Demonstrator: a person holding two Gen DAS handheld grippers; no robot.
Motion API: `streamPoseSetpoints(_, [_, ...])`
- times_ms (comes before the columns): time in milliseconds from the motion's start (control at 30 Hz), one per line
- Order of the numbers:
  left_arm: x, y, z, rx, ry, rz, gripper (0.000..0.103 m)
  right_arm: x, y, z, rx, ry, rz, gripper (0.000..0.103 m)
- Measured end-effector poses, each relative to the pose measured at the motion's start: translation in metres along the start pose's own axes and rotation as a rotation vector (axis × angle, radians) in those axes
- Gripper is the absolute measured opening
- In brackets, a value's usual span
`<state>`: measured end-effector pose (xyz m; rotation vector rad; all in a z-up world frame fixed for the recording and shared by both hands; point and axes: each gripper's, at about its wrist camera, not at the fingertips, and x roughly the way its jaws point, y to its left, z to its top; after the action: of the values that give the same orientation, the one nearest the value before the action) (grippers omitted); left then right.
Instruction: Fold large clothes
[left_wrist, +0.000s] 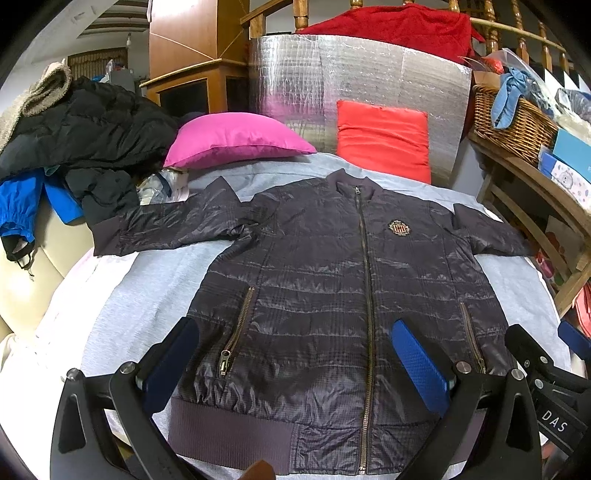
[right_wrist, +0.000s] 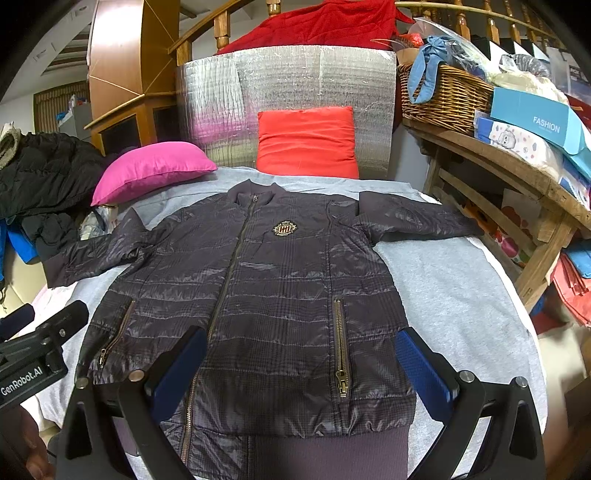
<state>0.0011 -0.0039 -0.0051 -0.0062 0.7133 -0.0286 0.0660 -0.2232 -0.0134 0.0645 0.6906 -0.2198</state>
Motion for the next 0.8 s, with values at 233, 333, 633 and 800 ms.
streamPoseSetpoints(233, [0.0008,-0.0005,-0.0004,0.002,-0.002,0.001,0.103,-0.0008,0.0008,0.0015,-0.007,-0.005,-0.002,0.103])
streamPoseSetpoints(333, [0.0005,-0.0008,-0.0002,0.003,-0.003,-0.001,0.103,-0.0008,0.0018,0.0018,-0.008,-0.006,-0.002,0.103])
streamPoseSetpoints(633, [-0.0001,-0.0007,0.0007,0.005,-0.004,-0.002,0.103,-0.0008,0.0036,0.0022,-0.015,-0.011,-0.005,0.103])
streamPoseSetpoints(800, [-0.0002,-0.0005,0.0008,0.006,-0.004,-0.003,0.103,-0.0007,0.0039,0.0025,-0.014,-0.011,-0.004,0.103])
